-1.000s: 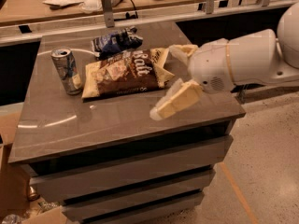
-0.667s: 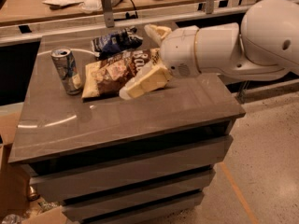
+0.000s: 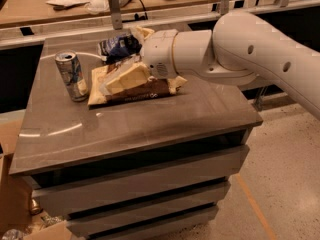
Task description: Move redbull can near blue chip bag
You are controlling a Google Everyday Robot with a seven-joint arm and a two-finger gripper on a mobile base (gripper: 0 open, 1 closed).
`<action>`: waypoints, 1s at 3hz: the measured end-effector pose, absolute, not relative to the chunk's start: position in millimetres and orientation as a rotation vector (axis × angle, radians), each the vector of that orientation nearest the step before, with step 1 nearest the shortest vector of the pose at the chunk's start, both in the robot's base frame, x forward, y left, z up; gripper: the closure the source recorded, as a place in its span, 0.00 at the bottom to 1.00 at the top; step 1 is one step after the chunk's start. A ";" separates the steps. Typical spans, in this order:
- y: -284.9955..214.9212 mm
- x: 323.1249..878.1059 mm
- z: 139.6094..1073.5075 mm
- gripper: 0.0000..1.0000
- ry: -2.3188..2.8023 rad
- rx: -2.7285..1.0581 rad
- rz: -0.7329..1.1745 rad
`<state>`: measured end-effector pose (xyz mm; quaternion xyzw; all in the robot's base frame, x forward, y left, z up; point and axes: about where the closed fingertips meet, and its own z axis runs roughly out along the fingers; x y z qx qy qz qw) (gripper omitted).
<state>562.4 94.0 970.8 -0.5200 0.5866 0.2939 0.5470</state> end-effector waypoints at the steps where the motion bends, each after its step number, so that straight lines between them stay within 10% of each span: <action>1: 108.7 571.2 943.9 0.00 1.418 -1.226 0.745; 3: 117.5 570.9 915.0 0.00 1.438 -1.220 0.796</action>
Offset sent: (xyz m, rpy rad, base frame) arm 0.0108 0.0242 -0.0794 0.0340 0.1270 0.0333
